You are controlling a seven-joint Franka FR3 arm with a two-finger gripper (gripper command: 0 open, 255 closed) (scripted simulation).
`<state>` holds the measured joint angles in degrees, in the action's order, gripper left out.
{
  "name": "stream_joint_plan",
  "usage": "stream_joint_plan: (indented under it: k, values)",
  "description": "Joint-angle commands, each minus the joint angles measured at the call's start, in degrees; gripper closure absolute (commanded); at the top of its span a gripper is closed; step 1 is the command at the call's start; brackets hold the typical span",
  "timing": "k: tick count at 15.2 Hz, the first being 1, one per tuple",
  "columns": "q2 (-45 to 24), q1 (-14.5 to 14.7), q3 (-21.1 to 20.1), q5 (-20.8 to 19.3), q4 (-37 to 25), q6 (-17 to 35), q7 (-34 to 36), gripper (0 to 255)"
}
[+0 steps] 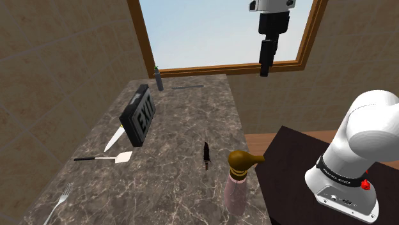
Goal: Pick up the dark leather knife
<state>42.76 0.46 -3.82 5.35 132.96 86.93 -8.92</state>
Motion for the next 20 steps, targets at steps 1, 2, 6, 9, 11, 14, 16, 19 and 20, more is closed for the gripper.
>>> stream_joint_plan:
  k: [1,2,6,9,11,14,16,19,20]
  values:
    - [0.0,0.0,0.0,0.0,0.0,0.0,0.0,0]
    - [0.1,-0.3,-1.1,0.8,1.7,1.7,2.3,0]
    - [-0.7,-1.3,-5.8,3.9,7.4,9.1,11.4,0]
    - [-2.6,-2.0,-9.5,6.1,10.7,14.9,18.1,0]
    - [-4.5,-2.6,-12.0,7.5,12.5,19.0,22.6,0]
    - [-8.4,-3.6,-16.0,9.3,14.3,25.4,29.4,0]
    - [-11.7,-4.4,-18.6,10.1,15.0,29.8,34.0,0]
    - [-17.5,-6.1,-22.6,10.4,15.3,36.5,41.2,0]
    - [-19.7,-6.8,-23.9,10.1,15.2,38.8,43.7,0]
